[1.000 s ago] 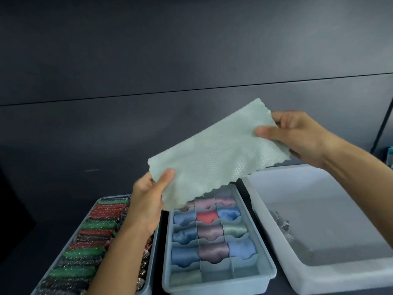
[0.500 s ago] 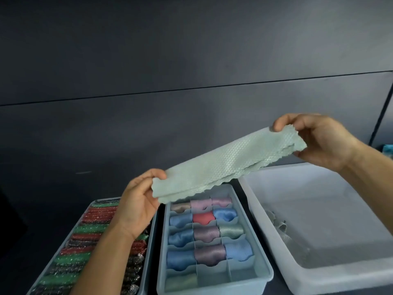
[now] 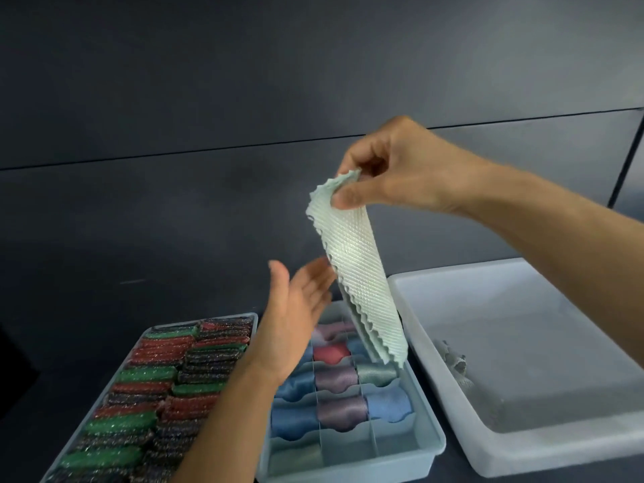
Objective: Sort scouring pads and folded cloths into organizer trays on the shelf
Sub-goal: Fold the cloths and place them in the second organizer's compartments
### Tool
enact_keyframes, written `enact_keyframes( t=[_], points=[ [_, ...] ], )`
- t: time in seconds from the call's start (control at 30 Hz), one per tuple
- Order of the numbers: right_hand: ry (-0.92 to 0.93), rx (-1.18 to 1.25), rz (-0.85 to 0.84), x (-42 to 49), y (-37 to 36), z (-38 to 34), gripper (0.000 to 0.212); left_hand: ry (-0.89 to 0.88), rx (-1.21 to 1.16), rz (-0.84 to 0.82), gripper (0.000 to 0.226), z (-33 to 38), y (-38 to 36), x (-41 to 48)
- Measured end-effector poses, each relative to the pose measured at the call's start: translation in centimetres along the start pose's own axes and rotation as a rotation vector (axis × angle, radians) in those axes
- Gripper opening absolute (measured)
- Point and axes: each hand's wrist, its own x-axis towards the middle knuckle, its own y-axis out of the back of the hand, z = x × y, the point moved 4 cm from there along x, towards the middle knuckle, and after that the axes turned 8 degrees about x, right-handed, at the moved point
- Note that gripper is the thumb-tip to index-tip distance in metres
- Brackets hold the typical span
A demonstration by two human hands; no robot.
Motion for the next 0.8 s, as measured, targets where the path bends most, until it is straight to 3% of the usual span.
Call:
enact_keyframes(
  t=[0.07, 0.2, 0.33, 0.5, 0.6, 0.8],
  points=[
    [-0.043, -0.048, -0.002, 0.4, 0.1, 0.4, 0.012, -0.028, 0.059, -0.056, 0.095, 1.5, -2.2, 0.2],
    [-0.11, -0.059, 0.028, 0.7, 0.6, 1.9, 0.018, -0.026, 0.151, -0.092, 0.053, 2.0, -5.0, -0.3],
    [-0.159, 0.002, 0.159, 0.6, 1.5, 3.4, 0.021, 0.043, 0.183, 0.0, 0.029, 1.3, -5.5, -0.3],
    [-0.076, 0.217, 0.22, -0.9, 1.7, 3.4, 0.017, 0.23, 0.157, 0.106, 0.033, 0.3, -4.2, 0.0],
    [0.058, 0.21, 0.211, -2.7, 0.7, 2.8, 0.015, 0.354, 0.049, 0.139, 0.038, -0.2, -3.4, 0.6],
    [0.292, -0.25, 0.072, -7.9, -5.4, 5.1, 0.008, 0.492, -0.339, 0.145, 0.039, -0.5, -2.1, 1.8]
  ],
)
